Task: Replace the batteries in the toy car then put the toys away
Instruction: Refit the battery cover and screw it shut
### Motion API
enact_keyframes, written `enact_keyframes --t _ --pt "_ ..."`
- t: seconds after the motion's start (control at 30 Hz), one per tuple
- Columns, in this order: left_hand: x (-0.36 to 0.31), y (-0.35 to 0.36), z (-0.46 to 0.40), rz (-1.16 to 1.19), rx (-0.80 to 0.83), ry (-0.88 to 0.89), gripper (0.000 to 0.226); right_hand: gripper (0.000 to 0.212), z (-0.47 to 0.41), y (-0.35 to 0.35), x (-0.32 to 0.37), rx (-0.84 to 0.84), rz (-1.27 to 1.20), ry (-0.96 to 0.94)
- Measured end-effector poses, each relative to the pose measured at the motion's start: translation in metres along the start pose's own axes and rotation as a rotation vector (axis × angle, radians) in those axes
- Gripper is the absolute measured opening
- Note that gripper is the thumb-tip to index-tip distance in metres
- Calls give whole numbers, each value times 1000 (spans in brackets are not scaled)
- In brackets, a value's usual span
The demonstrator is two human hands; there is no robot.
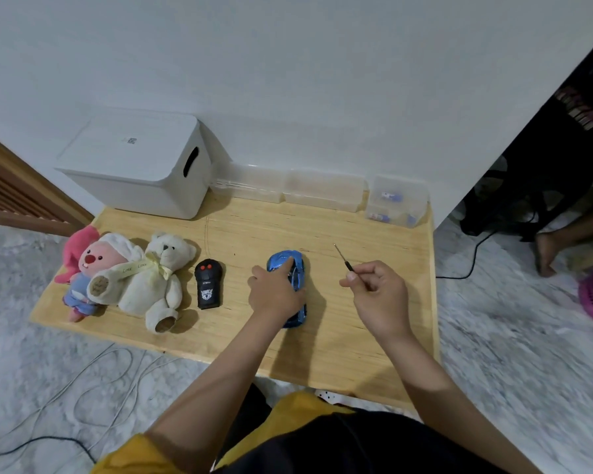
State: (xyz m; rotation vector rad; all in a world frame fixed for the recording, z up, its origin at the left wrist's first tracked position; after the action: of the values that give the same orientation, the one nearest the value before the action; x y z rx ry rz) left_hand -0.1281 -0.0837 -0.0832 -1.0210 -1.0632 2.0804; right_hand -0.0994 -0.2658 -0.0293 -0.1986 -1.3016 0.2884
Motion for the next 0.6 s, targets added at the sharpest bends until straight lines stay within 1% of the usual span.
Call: enact_keyframes --t 0.07,0.13,0.3,0.37,0.43,0.5,0.6 --pt "-5 2 -2 -78 -3 14 68 4 -3 2 -2 9 39 7" --pt "-6 4 -3 -90 -9 19 69 7 -7 5 -3 27 76 12" --pt "3 4 -3 -141 -29 50 84 9 -16 18 -2 47 138 22" --pt "9 -3 -3 -73 -71 81 89 14 -21 27 2 56 179 3" --pt "17 -13 -7 37 -118 121 90 17 -28 39 7 71 210 -9" --pt "27 -27 -18 117 -159 149 84 15 -36 53 14 79 251 -16" --pt "42 -50 -43 167 -210 178 70 12 -50 77 29 90 335 -25"
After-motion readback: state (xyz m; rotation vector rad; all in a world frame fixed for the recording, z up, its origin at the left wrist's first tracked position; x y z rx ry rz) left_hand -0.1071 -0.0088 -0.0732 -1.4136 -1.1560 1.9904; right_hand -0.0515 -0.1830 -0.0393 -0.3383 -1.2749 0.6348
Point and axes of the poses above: each hand's wrist, its own z-axis away from the middle knuckle, its own y-axis out of the palm, x = y × z, the point moved 5 cm from there along -z, towards the middle knuckle, and after that the axes turned 8 degrees about y, right-handed, at the moved point
